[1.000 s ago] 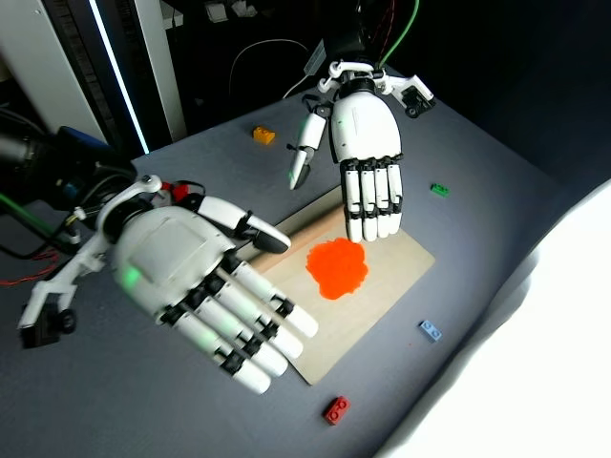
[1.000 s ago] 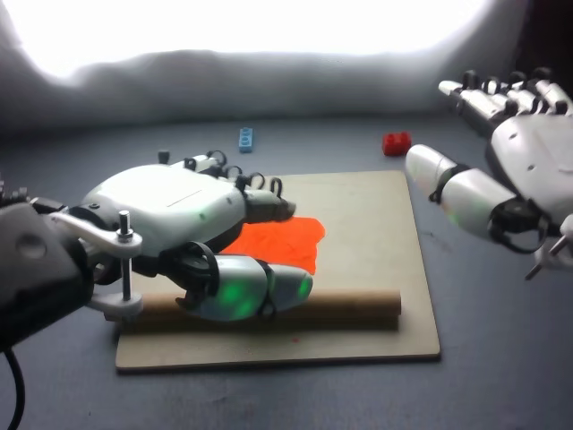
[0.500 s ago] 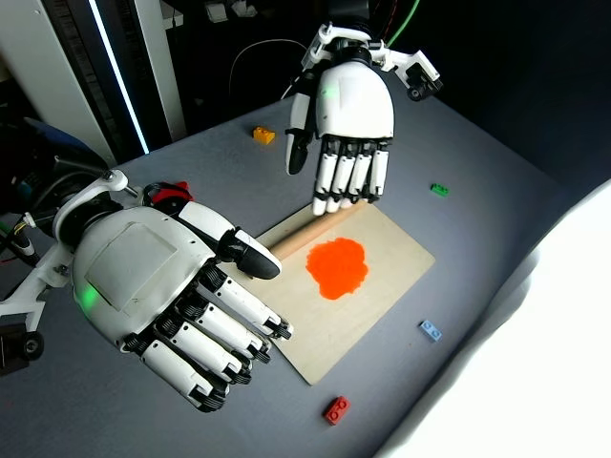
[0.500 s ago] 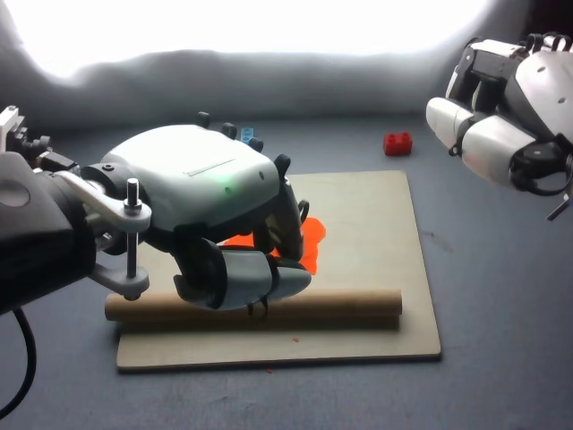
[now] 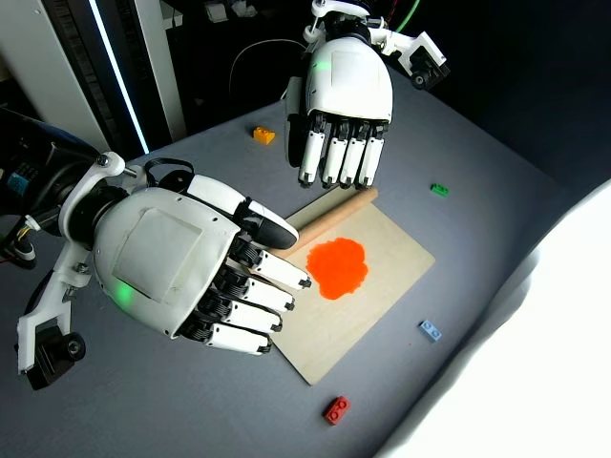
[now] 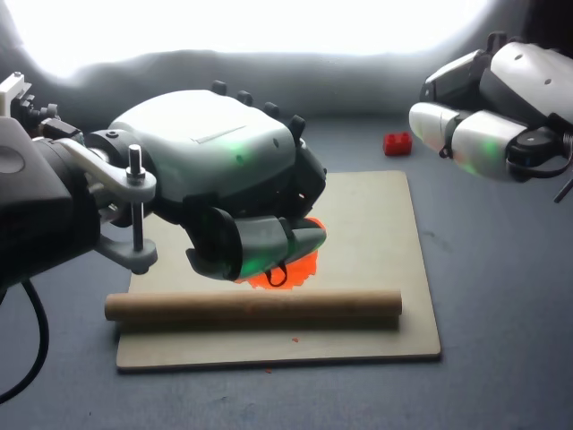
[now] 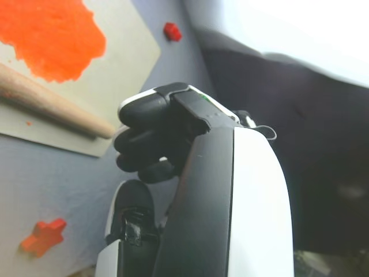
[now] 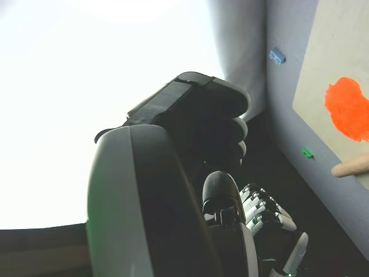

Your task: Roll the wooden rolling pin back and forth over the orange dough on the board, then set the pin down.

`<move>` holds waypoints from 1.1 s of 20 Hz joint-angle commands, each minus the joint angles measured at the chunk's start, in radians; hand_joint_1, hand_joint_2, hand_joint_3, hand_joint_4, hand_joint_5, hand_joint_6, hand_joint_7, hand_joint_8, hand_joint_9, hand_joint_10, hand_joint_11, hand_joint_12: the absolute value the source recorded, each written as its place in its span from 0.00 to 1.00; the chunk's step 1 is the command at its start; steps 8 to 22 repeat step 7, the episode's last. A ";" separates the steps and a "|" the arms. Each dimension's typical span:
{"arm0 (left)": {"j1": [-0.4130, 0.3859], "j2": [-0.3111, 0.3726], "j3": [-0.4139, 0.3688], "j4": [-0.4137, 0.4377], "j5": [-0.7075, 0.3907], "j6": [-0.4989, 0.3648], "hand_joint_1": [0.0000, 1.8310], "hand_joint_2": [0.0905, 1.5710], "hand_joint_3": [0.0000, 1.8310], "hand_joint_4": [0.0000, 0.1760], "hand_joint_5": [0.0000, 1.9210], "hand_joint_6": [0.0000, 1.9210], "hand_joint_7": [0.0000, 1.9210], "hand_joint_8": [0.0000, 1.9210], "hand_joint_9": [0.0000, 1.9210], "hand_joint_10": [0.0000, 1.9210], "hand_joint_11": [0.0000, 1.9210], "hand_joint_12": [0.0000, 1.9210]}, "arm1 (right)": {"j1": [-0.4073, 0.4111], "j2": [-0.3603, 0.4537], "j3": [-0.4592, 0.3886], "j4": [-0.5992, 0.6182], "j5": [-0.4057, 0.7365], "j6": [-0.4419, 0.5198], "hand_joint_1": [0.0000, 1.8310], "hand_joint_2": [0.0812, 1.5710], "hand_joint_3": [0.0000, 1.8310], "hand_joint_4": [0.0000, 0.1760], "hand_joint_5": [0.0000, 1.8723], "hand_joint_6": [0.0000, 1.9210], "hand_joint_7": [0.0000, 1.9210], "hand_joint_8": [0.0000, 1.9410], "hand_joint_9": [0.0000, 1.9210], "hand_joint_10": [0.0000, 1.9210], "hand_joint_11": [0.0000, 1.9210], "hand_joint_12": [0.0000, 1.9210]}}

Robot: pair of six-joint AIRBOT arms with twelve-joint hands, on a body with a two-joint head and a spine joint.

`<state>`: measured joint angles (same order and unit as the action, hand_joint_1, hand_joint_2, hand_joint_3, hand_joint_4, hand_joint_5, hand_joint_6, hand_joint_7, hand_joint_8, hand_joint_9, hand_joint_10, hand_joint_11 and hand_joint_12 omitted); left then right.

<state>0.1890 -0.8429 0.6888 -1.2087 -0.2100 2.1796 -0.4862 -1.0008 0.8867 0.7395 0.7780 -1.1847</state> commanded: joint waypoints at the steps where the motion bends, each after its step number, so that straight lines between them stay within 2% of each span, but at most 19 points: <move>1: -0.014 0.011 -0.003 0.016 -0.025 0.003 0.24 0.92 0.01 0.00 0.42 0.90 0.47 0.89 0.46 0.94 0.42 0.98 | 0.012 0.007 0.006 -0.045 0.065 -0.006 0.32 0.92 0.02 0.00 0.52 0.87 0.56 0.94 0.56 1.00 0.51 1.00; 2: -0.014 0.011 -0.004 0.016 -0.025 0.003 0.24 0.92 0.01 0.00 0.42 0.90 0.47 0.88 0.47 0.94 0.42 0.98 | 0.010 0.007 0.012 -0.045 0.055 -0.014 0.33 0.92 0.01 0.00 0.52 0.86 0.57 0.94 0.57 1.00 0.52 1.00; 4: -0.011 0.012 -0.005 0.016 -0.025 0.003 0.23 0.93 0.00 0.00 0.42 0.90 0.47 0.89 0.47 0.95 0.43 0.99 | 0.011 0.007 0.020 -0.046 0.036 -0.013 0.34 0.92 0.01 0.00 0.52 0.97 0.56 0.99 0.57 1.00 0.57 1.00; 5: -0.011 0.015 -0.005 0.016 -0.025 0.003 0.24 0.93 0.00 0.00 0.40 0.90 0.47 0.89 0.47 0.96 0.43 0.99 | 0.011 0.007 0.020 -0.047 0.033 -0.015 0.34 0.92 0.01 0.00 0.52 0.99 0.56 1.00 0.57 1.00 0.57 1.00; 6: -0.011 0.018 -0.005 0.016 -0.026 0.003 0.25 0.93 0.00 0.00 0.40 0.90 0.47 0.90 0.47 0.96 0.43 1.00 | 0.011 0.006 0.020 -0.047 0.036 -0.019 0.42 0.90 0.02 0.00 0.32 0.96 0.54 1.00 0.56 1.00 0.56 1.00; 7: -0.011 0.023 -0.005 0.016 -0.027 0.003 0.24 0.93 0.00 0.00 0.40 0.90 0.47 0.91 0.47 0.97 0.43 1.00 | 0.011 0.001 0.020 -0.046 0.050 -0.027 0.45 0.68 0.37 0.00 0.33 0.99 0.55 1.00 0.56 1.00 0.57 1.00; 22: -0.011 0.023 -0.005 0.016 -0.027 0.003 0.24 0.93 0.00 0.00 0.40 0.90 0.47 0.91 0.47 0.97 0.43 1.00 | 0.011 0.001 0.020 -0.046 0.050 -0.027 0.45 0.68 0.37 0.00 0.33 0.99 0.55 1.00 0.56 1.00 0.57 1.00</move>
